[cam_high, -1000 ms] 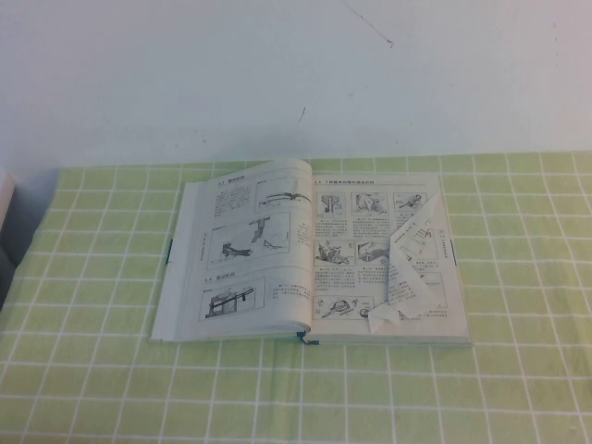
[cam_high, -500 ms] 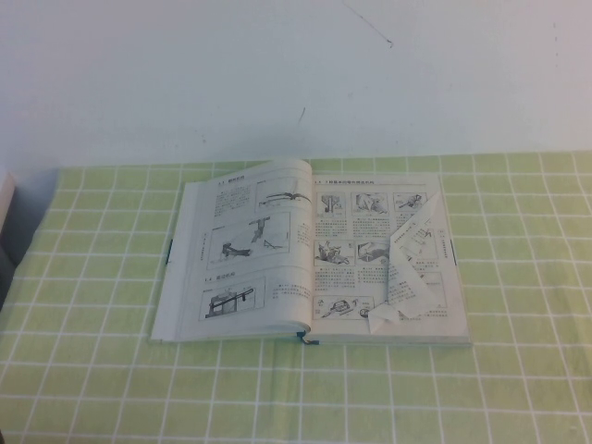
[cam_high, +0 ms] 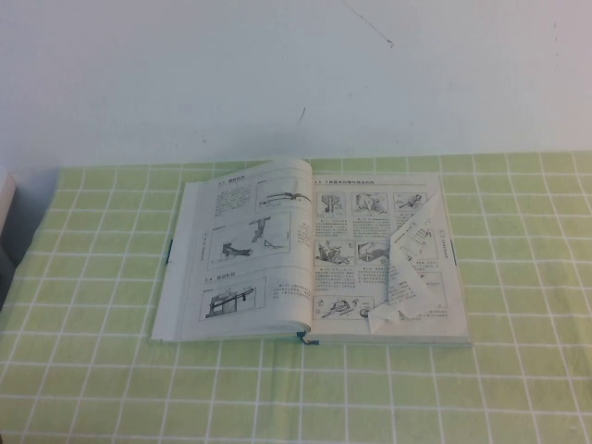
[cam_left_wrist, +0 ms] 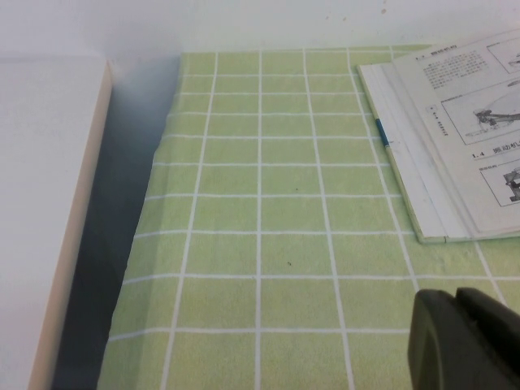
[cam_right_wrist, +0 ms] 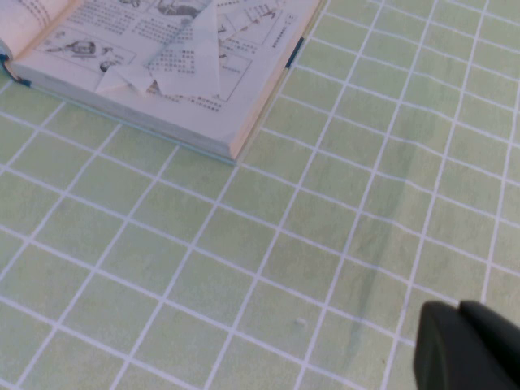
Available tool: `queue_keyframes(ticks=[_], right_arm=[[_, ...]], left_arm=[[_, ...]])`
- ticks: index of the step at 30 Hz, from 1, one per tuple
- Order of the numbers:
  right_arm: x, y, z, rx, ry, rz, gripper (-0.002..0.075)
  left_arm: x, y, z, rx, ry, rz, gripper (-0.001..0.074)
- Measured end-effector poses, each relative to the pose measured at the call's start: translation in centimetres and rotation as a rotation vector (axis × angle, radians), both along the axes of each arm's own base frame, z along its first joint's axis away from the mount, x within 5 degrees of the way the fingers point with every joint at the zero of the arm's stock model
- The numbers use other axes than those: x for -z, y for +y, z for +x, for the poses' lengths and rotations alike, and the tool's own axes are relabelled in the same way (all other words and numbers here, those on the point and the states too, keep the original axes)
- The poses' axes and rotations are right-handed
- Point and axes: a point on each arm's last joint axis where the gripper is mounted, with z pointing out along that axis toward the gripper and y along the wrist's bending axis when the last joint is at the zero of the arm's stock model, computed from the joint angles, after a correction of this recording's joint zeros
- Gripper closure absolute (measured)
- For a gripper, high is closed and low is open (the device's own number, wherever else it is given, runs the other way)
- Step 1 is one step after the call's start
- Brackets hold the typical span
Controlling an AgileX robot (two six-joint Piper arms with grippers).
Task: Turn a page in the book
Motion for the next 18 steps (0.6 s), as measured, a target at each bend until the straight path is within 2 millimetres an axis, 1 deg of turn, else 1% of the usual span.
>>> queue_keyframes(ticks=[18], right_arm=[[0.0,0.0,0.0,0.0,0.0,0.0,0.0728]], left_arm=[[0.0,0.0,0.0,0.002,0.0,0.006,0.0739]])
